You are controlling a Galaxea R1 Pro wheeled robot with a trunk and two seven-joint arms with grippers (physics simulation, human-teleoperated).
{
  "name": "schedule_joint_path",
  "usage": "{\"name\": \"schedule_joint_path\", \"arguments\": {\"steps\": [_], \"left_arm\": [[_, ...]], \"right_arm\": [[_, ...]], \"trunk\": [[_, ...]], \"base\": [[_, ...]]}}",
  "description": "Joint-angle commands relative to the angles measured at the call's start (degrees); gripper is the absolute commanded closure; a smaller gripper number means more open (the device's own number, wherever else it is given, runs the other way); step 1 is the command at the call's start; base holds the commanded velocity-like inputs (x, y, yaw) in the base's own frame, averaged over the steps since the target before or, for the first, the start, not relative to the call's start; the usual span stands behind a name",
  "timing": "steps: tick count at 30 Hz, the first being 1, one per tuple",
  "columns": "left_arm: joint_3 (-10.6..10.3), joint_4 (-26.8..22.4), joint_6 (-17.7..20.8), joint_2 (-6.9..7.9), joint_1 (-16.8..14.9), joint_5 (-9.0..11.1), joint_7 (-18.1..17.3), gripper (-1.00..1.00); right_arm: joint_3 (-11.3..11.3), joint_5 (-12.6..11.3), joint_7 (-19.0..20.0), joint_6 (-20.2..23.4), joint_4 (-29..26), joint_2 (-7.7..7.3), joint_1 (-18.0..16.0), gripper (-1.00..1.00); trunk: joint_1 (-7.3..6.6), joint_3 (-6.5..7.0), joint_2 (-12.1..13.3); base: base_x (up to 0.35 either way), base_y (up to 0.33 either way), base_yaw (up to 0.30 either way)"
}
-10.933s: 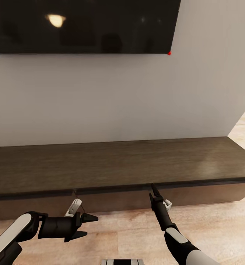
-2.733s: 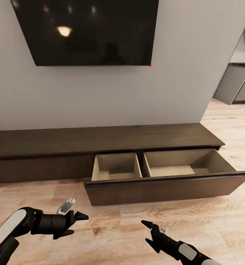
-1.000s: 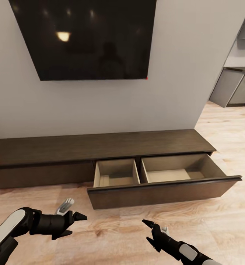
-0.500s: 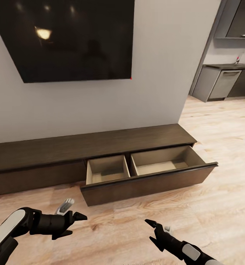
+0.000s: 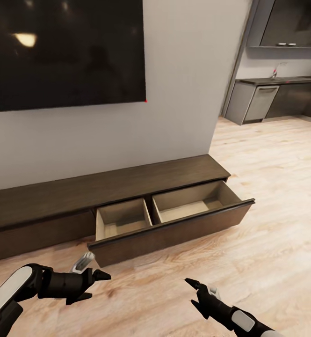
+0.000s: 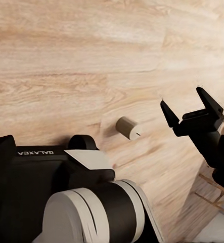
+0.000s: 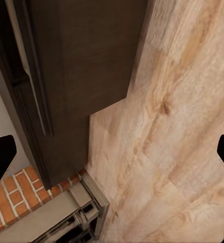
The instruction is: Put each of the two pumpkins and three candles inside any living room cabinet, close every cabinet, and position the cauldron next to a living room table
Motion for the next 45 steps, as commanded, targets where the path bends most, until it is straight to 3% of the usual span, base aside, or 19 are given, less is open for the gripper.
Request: {"name": "schedule_joint_path", "arguments": {"steps": [1,14,35,40,43,45], "left_arm": [[-0.06,-0.07,-0.06,0.04,-0.05,0.58,0.6,-1.0],[-0.22,-0.09,-0.06,-0.09,-0.04,0.55,0.62,-1.0],[-0.16,0.08,-0.09,0.04,-0.26,0.37,0.79,-1.0],[-0.07,0.03,-0.14,-0.29,-0.44,0.37,3.84,-1.0],[-0.12,-0.25,-0.15,-0.56,-0.58,0.12,6.36,-1.0],[-0.17,-0.31,-0.15,-0.71,-0.62,-1.1,7.42,-1.0]], "right_arm": [[0.43,-0.6,0.13,0.13,0.03,-0.03,-0.03,-1.0],[0.43,-0.6,0.07,-1.25,0.06,-0.03,-0.01,-1.0],[0.04,-1.1,0.07,-3.16,6.01,-0.08,-0.01,-1.0],[-0.02,-1.13,0.06,-4.2,6.72,-0.47,-0.01,-1.0],[-0.06,-1.22,-0.05,-6.18,6.87,-1.77,-0.01,-1.0],[-0.08,-1.27,-0.11,-6.55,7.29,-2.35,-0.01,-1.0]], "trunk": [[-0.23,0.08,0.39],[-3.09,1.66,5.61],[-7.7,4.22,14.03],[-8.8,4.83,16.03],[-9.46,5.2,17.24],[-9.89,5.44,18.04]], "base": [[0.0,0.0,-0.225],[0.0,0.0,-0.225],[0.0,0.0,-0.225],[0.0,0.0,-0.225],[0.0,0.0,-0.214],[0.0,0.0,-0.195]]}}
